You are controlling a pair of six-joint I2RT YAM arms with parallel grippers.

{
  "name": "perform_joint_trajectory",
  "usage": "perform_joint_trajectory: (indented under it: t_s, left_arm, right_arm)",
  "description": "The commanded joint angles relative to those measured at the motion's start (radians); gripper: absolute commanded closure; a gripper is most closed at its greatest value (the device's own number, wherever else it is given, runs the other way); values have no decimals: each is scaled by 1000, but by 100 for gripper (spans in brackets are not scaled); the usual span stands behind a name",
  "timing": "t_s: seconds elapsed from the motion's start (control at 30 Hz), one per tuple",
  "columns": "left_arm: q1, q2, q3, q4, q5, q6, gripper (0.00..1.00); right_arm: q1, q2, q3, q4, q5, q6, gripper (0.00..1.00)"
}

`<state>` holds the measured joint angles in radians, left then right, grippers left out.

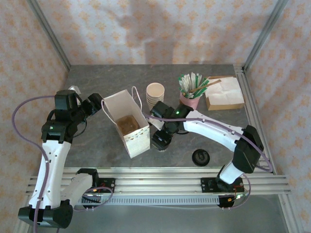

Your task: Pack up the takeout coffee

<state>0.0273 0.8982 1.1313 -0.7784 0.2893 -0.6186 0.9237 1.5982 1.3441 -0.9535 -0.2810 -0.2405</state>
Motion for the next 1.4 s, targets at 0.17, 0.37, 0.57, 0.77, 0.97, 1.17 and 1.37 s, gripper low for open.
perform_joint_trajectory:
  t_s: [0.17,0.37,0.57,0.77,0.97,1.17,1.37]
  left_arm:
    - [6,-10,18,-20,18,22,20]
    - [6,-12,17,-21,16,23,20]
    - [7,-11,20,-21,15,22,20]
    - [6,-13,16,-22,12,21,21]
    - [6,-13,15,-17,12,16,20]
    - [6,-13,18,-18,11,14,21]
    - [6,-13,19,-19,12,13,21]
  right_arm:
    - [-4,29,26,-27,-26,-6,20]
    - [-3,47,12,-34,-11,5,20]
    - [-3,57,12,-33,4,11,19]
    - [-2,67,11,-42,16,19,19]
    - [0,72,4,-47,28,32,23]
    - [1,63,5,-48,43,40,31]
    - [0,23,-6,-65,105,54,31]
